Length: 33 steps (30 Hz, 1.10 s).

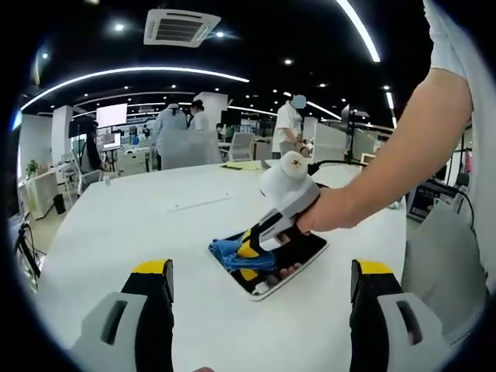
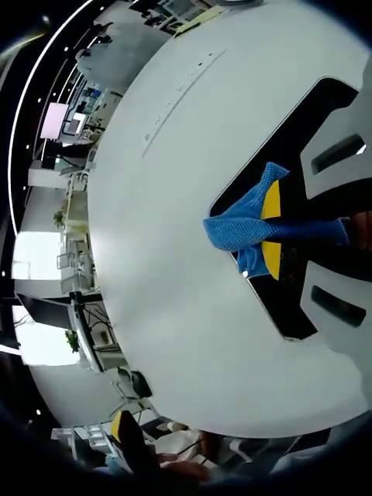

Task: Wipe the mirror surface with the cleaning cloth until all visible marks leave the cleaned area.

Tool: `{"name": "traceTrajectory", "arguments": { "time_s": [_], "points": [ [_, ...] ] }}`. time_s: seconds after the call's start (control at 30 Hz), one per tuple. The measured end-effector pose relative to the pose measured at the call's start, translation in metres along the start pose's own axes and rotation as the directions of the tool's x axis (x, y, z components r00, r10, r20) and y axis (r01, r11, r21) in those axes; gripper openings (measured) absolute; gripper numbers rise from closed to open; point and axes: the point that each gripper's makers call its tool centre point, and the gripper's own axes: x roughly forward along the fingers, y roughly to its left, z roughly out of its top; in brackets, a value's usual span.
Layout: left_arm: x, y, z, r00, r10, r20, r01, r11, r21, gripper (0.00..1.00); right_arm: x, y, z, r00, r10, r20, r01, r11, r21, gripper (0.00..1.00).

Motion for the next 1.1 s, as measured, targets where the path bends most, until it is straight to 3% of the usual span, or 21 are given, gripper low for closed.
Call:
{"name": "traceTrajectory", "arguments": {
  "time_s": [1.1],
  "points": [
    [-0.005,0.001,0.008,1.0,0.007,0.022,-0.008,1.0,0.014,0.96,-0.015,0.037,-0.012,1.0,0.028,0.003,-0.028,1.0,-0.012,0.03]
  ]
}}
